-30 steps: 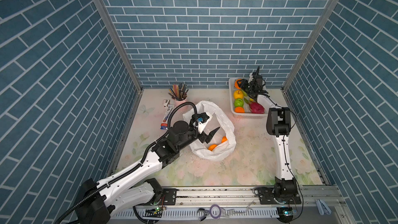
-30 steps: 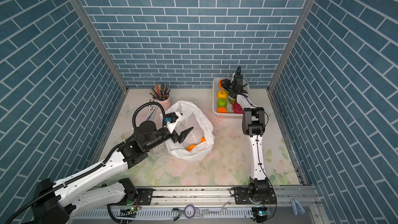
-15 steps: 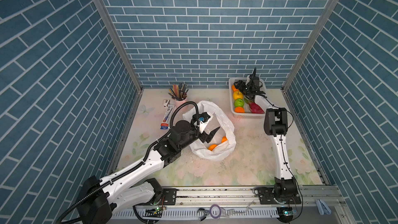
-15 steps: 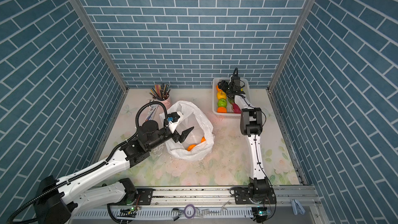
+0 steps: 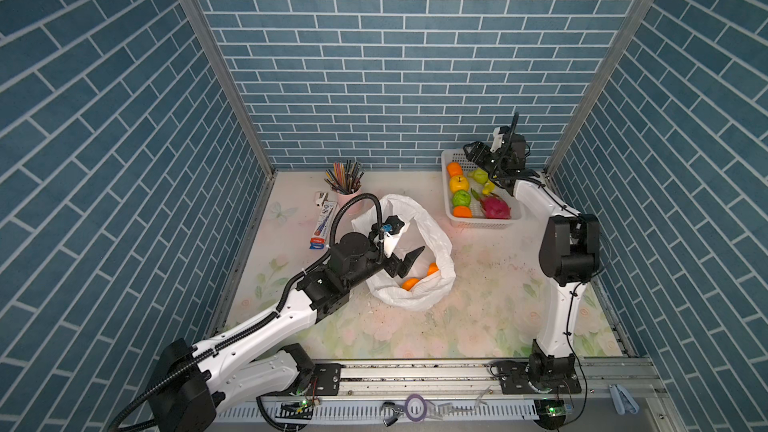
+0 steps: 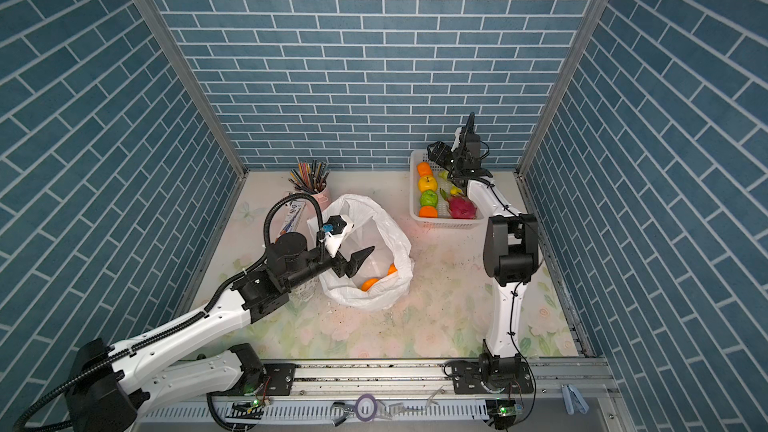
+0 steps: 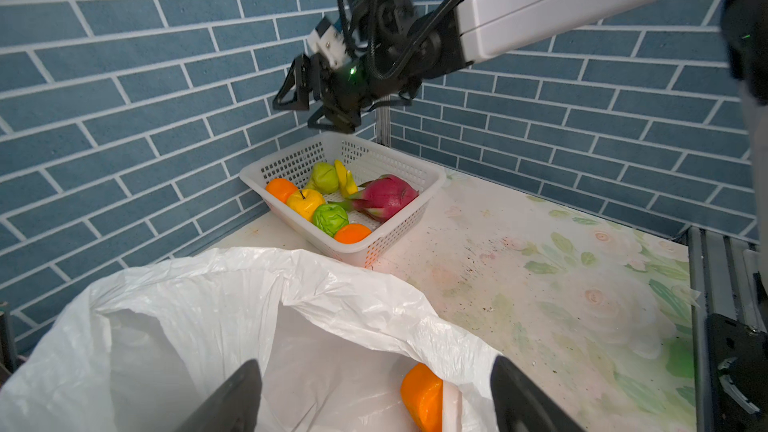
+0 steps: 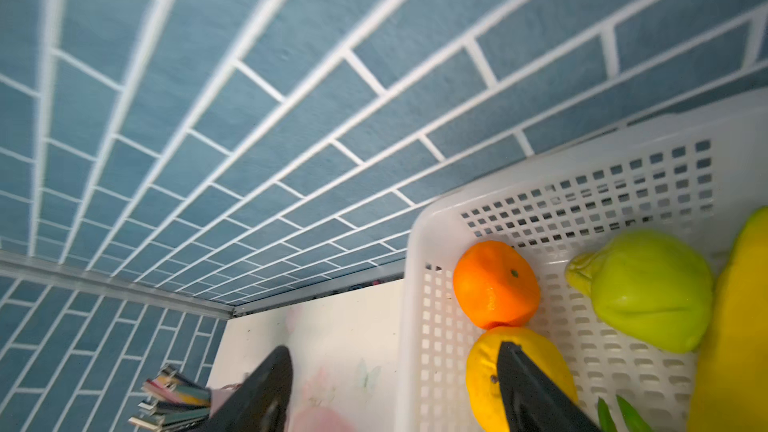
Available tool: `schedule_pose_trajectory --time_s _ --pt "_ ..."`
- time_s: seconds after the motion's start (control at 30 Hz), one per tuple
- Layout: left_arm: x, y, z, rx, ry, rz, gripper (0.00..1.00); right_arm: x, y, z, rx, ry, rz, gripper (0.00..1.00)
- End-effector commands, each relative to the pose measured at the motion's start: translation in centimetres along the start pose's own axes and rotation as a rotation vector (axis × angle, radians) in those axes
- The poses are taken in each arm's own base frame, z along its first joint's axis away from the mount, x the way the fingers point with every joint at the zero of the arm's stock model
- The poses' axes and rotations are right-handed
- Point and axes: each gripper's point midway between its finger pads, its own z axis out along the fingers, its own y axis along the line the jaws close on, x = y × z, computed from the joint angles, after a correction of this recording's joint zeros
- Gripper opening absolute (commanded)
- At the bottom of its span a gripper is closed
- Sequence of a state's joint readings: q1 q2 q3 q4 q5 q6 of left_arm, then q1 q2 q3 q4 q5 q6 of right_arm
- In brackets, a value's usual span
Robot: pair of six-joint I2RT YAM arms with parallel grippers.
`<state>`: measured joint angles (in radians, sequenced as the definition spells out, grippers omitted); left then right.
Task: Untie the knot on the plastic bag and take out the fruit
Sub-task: 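Return the right gripper to the bag while the left gripper reaches inside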
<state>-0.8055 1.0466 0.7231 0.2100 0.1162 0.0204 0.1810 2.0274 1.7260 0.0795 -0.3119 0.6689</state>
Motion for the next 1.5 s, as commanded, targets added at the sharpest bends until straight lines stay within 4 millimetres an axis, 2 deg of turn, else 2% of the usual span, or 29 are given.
schedule_pose_trajectory --time_s 0.0,0.13,0.3,0.43,0.6,0.83,1.17,1.27,1.47 --pt "0.9 -0.2 -0.1 0.006 0.032 -0.072 0.86 -0.9 3.9 -4.0 -0.067 -0.047 -0.100 0.78" --pt "1.7 -0.3 0.0 0.007 0.069 -0.123 0.86 0.4 5.6 -8.3 -0.060 -0.033 -0.167 0.79" --pt "3.4 -0.2 0.5 -0.004 0.157 -0.180 0.86 3.4 7.0 -13.1 -0.035 -0.008 -0.236 0.79" --pt "4.3 -0.2 1.0 -0.007 0.195 -0.190 0.85 6.5 7.8 -16.3 -0.013 0.009 -0.236 0.80" --pt "4.7 -0.6 1.8 0.016 0.204 -0.211 0.85 11.9 7.9 -19.0 0.029 0.085 -0.213 0.83" --pt "5.9 -1.3 3.1 0.054 0.242 -0.241 0.84 19.2 8.2 -21.3 0.043 0.231 -0.215 0.88" --pt "8.2 -2.2 4.1 0.082 0.304 -0.242 0.83 28.6 5.3 -23.0 0.127 0.474 -0.282 0.84" --pt "8.9 -2.5 4.3 0.091 0.325 -0.234 0.83 30.7 3.7 -23.7 0.175 0.530 -0.298 0.82" --pt "9.7 -3.3 5.1 0.115 0.359 -0.214 0.83 33.7 2.0 -24.6 0.188 0.605 -0.316 0.72"
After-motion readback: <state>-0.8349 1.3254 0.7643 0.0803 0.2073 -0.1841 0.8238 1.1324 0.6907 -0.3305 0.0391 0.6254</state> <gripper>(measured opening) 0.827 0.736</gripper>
